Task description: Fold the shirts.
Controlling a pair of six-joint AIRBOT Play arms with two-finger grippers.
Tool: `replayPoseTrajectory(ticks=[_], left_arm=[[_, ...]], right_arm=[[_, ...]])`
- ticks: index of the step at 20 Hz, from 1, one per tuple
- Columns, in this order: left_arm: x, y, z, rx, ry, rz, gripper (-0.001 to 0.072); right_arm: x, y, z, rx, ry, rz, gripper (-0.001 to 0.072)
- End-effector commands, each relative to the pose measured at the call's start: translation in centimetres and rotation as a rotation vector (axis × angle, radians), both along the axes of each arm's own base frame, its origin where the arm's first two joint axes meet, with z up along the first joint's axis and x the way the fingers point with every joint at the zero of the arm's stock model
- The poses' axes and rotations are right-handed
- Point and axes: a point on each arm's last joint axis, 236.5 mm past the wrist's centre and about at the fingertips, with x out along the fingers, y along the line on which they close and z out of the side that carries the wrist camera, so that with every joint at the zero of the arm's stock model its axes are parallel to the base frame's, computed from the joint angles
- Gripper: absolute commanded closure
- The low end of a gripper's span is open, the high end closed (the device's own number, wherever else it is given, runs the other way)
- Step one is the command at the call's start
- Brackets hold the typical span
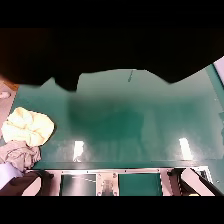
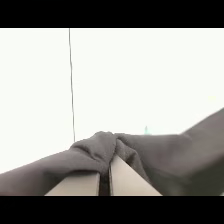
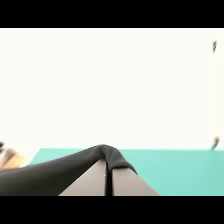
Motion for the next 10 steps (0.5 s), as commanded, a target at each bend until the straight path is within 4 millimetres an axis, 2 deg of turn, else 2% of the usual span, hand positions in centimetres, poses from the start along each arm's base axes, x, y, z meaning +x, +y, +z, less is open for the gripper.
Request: replayPoseTrajectory(ticks=[1, 3, 6, 8, 10], left_arm=[[-3.9, 0.8, 2.0, -0.025, -0.061, 0.048, 0.0676], [-1.2, 0.5, -1.6, -0.013, 0.081, 0.029, 0.0675], [5.6, 0.6, -9.4, -0.008, 0.335, 0.017, 0.0675], [10.7, 0.1, -16.4, -0.009, 0.525, -0.018, 0.0675], [15.4, -0.5, -24.4, 0.003, 0.702, -0.068, 0.0675]], right_arm=[[-2.3, 0.3, 2.8, -0.057, -0.083, -0.076, 0.0695], [-1.4, -0.5, 1.6, -0.030, -0.047, -0.073, 0.0695], [1.6, -1.7, -2.4, 0.018, 0.049, -0.023, 0.0695], [5.1, -2.4, -7.6, 0.060, 0.168, 0.021, 0.0694], [9.7, -2.7, -14.9, 0.107, 0.311, 0.045, 0.0694]])
